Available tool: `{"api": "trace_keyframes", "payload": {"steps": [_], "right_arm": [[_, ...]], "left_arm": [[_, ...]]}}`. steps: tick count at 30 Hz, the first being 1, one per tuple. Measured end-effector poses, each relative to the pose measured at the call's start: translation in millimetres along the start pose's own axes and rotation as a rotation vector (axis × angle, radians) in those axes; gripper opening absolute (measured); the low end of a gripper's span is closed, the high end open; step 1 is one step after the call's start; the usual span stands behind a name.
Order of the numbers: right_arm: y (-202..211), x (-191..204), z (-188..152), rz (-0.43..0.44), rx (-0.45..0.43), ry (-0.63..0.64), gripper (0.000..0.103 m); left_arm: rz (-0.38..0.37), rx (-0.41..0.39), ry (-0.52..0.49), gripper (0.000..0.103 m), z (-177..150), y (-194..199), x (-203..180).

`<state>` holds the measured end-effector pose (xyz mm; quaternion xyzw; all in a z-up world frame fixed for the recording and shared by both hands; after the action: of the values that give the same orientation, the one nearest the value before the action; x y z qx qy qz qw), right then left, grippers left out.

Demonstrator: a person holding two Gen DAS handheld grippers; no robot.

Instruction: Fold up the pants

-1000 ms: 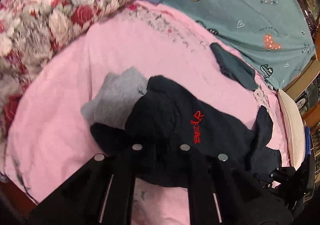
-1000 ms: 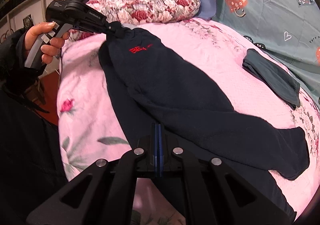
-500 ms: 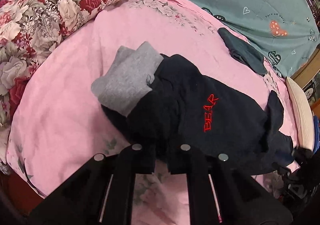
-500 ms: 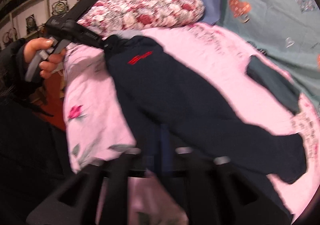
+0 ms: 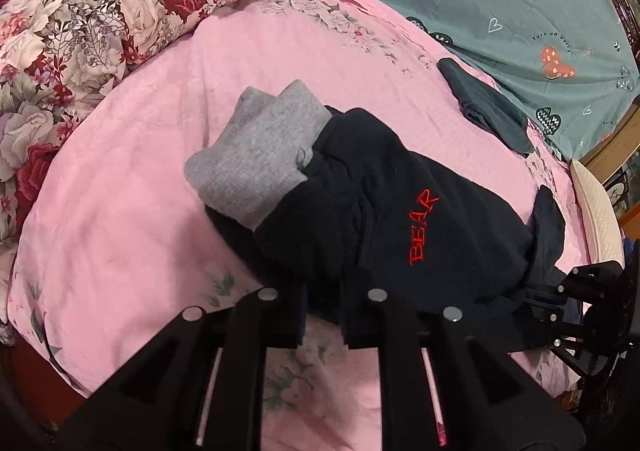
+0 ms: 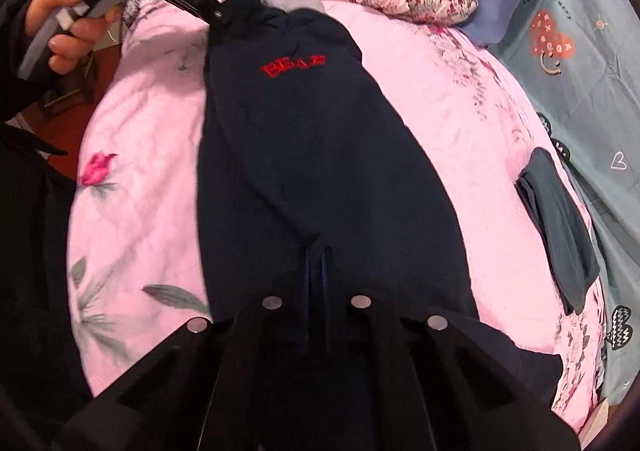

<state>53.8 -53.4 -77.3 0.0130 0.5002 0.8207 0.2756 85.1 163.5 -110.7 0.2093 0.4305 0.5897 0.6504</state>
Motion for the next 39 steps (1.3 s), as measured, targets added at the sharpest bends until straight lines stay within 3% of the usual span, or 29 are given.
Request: {"api": "trace_keyframes", "payload": {"steps": [5, 11, 12, 14, 16, 18, 20, 22, 25, 27, 28, 29, 32, 36, 39], "right_arm": [[32.4, 13.4, -1.7, 0.041, -0.072, -0.025, 0.005], [2.9, 33.8, -25.5, 0.041, 0.0, -0.043, 0.006], [2.9, 34.0, -24.5, 0.04, -0.005, -0.048, 0.008], [6.3, 31.7, -21.8, 0.019, -0.013, -0.055, 0.021], [17.5, 30.5, -21.8, 0.017, -0.036, -0.06, 0.03], [31.4, 23.5, -24.9, 0.018, -0.065, -0.074, 0.03], [50.2, 5.4, -29.7, 0.01, -0.105, -0.129, 0.03], [69.1, -29.9, -39.2, -0.051, -0.134, -0.234, 0.03], [93.4, -124.8, -68.3, -0.237, -0.127, -0.521, 0.031], [99.3, -177.2, -88.4, -0.329, -0.099, -0.688, 0.04], [98.9, -196.0, -96.6, -0.372, -0.076, -0.745, 0.052], [95.2, -218.3, -106.3, -0.41, -0.043, -0.819, 0.06], [67.1, -258.8, -118.3, -0.39, 0.017, -0.993, 0.061], [14.6, -278.4, -118.8, -0.411, 0.148, -1.061, 0.061], [-23.6, -290.3, -147.3, -0.433, 0.267, -1.151, 0.059]], "left_arm": [[0.006, -0.005, -0.009, 0.013, 1.7, 4.6, 2.6], [0.022, 0.016, -0.012, 0.016, -7.7, -2.2, 7.3], [0.031, 0.017, -0.021, 0.016, -8.5, -2.4, 6.8], [0.051, 0.015, -0.046, 0.017, -9.9, 1.3, 3.8], [0.081, 0.005, -0.079, 0.027, -12.5, 13.2, -2.0], [0.086, -0.029, -0.142, 0.034, -15.7, 35.2, -18.8], [0.071, -0.062, -0.215, 0.038, -19.6, 56.5, -42.3], [0.028, -0.096, -0.322, 0.045, -25.9, 75.6, -76.3], [-0.072, -0.101, -0.505, 0.049, -41.7, 77.7, -135.4], [-0.103, -0.075, -0.606, 0.05, -54.8, 58.0, -167.8], [-0.127, -0.057, -0.645, 0.05, -61.9, 46.1, -182.1], [-0.156, -0.042, -0.679, 0.05, -69.5, 32.9, -196.4], [-0.191, 0.019, -0.72, 0.048, -88.7, -3.9, -224.8], [-0.197, 0.119, -0.726, 0.046, -107.3, -33.8, -234.8], [-0.189, 0.126, -0.741, 0.046, -112.3, -36.3, -234.6]]}}
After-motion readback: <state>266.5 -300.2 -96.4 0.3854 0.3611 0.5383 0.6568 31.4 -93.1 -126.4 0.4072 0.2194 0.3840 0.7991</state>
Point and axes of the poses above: each gripper's, at about its wrist camera, not at the fingertips, and y roughly against the way its jaws point, x to its left, z to its top, the point moved 7 cm from there along -y, roughly the way its jaws point, and after that the axes turned 1 degree about -y, right-handed, at the moved point
